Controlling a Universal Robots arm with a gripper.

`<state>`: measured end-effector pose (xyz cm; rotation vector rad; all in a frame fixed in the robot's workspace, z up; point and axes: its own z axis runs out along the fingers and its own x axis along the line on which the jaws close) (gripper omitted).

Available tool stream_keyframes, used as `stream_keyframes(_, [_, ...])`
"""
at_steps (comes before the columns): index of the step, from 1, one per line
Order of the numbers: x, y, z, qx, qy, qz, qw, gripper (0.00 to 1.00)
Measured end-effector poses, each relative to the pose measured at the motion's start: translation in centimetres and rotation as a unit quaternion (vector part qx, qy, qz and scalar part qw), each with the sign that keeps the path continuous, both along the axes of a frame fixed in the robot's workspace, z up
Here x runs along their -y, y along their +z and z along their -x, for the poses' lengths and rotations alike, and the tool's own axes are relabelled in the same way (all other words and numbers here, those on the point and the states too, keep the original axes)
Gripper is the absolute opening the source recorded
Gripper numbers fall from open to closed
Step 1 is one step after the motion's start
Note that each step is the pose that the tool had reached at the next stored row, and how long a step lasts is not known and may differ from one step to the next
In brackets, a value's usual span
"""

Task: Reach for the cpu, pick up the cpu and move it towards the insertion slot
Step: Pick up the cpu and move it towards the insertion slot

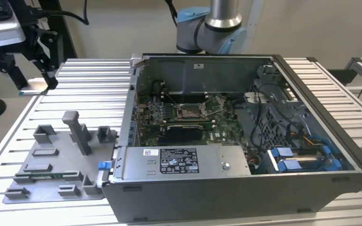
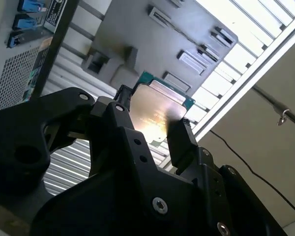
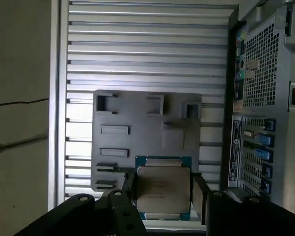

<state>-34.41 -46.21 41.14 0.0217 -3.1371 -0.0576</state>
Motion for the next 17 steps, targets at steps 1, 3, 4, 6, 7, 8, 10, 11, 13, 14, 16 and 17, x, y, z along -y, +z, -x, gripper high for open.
stream_keyframes(1, [0.00, 0.00, -0.40, 0.0000, 0.000, 0.0000, 1.00000, 0.00])
stream_keyframes(3, [0.00, 0.00, -1.17, 0.0000, 0.000, 0.0000, 1.00000, 0.00])
stream_keyframes(4, [0.00, 0.00, -1.67, 0.0000, 0.000, 0.0000, 1.00000, 0.00])
stream_keyframes(6, [0.00, 0.00, -2.51, 0.0000, 0.000, 0.0000, 1.00000, 0.00])
stream_keyframes(7, [0.00, 0.00, -2.83, 0.0000, 0.000, 0.0000, 1.00000, 0.00])
stream_keyframes(8, [0.00, 0.00, -3.17, 0.0000, 0.000, 0.0000, 1.00000, 0.00])
stream_keyframes(10, [0.00, 0.00, -3.96, 0.0000, 0.000, 0.0000, 1.00000, 0.00])
stream_keyframes(11, [0.00, 0.00, -4.31, 0.0000, 0.000, 0.0000, 1.00000, 0.00])
stream_keyframes(13, [0.00, 0.00, -5.05, 0.0000, 0.000, 0.0000, 1.00000, 0.00])
stream_keyframes(14, [0.00, 0.00, -5.41, 0.0000, 0.000, 0.0000, 1.00000, 0.00])
stream_keyframes(16, [0.00, 0.00, -6.13, 0.0000, 0.000, 0.0000, 1.00000, 0.00])
stream_keyframes(17, [0.00, 0.00, -6.51, 0.0000, 0.000, 0.0000, 1.00000, 0.00])
